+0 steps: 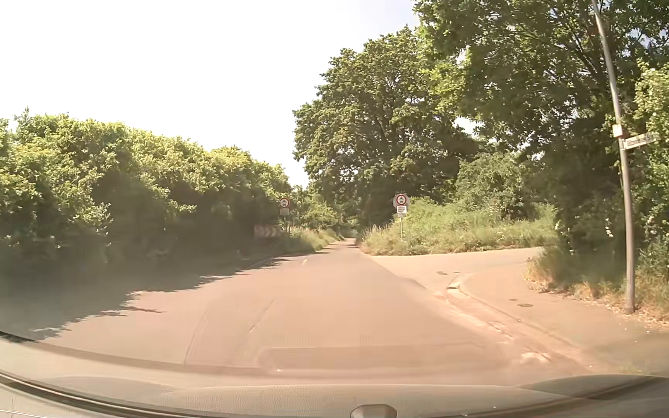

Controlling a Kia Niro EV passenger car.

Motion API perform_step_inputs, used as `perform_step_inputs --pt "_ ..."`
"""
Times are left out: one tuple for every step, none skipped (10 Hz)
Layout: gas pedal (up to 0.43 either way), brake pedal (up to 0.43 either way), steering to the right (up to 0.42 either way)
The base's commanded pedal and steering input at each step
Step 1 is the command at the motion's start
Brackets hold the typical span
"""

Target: Follow the waypoints while adhering to traffic rules and regulations

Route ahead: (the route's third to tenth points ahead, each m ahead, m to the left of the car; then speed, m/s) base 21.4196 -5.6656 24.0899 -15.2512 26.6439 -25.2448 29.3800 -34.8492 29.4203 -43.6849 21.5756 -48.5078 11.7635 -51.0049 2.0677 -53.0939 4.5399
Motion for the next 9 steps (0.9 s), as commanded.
perform_step_inputs --pt "0.000 0.195 0.009" --pt "0.000 0.195 0.008" --pt "0.000 0.195 0.008" --pt "0.000 0.195 0.008" --pt "0.000 0.195 0.008" --pt "0.000 0.195 0.008" --pt "0.000 0.195 0.008" --pt "0.000 0.195 0.008" --pt "0.000 0.195 0.008"
